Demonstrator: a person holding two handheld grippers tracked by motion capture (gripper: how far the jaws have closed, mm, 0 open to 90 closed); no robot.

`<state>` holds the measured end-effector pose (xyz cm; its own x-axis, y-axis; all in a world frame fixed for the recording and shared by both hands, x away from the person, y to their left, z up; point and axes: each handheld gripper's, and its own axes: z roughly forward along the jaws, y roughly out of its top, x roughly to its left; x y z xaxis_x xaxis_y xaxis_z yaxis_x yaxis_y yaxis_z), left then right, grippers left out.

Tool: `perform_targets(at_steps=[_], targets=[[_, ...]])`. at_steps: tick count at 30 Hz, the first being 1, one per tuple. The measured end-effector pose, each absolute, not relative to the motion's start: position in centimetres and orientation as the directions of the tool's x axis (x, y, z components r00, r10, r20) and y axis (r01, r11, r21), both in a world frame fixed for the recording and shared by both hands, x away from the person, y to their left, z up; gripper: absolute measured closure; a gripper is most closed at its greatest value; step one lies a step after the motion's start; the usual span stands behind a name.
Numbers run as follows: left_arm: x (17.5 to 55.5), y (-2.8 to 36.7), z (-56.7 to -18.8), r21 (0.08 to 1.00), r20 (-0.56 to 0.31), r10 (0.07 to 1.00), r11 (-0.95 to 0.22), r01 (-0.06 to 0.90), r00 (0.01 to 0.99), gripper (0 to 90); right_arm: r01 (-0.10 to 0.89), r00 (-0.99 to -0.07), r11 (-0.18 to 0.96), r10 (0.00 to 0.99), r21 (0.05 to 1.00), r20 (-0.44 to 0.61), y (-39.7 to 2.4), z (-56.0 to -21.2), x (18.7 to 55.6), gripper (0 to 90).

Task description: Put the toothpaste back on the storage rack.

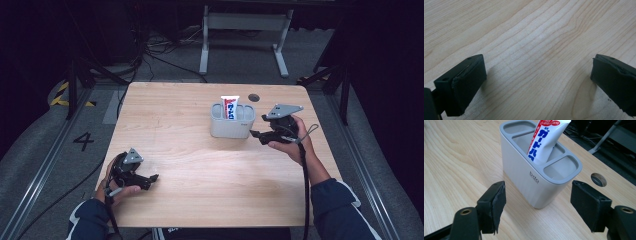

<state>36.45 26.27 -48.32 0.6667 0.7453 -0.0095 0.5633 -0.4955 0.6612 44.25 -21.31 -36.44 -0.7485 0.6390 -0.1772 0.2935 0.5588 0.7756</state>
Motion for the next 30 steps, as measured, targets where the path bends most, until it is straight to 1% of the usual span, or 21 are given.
perform_targets(at_steps=[11, 17, 30], targets=[[36.4, 26.3, -48.3, 0.661, -0.010, 0.747, -0.494, 0.565, 0.665, 0.6, 0.285, -0.743, 0.573, 0.639, 0.769, -0.201, -23.2, -36.8, 42.5, 29.0], [36.4, 26.3, -48.3, 0.661, -0.010, 0.747, -0.495, 0.565, 0.665, 0.6, 0.297, -0.744, 0.571, 0.641, 0.765, -0.189, -24.4, -37.3, 41.6, 29.0], [36.4, 26.3, -48.3, 0.661, -0.010, 0.747, -0.494, 0.565, 0.665, 0.6, 0.296, -0.736, 0.607, 0.637, 0.738, -0.228, -25.6, -38.7, 40.3, 28.7]])
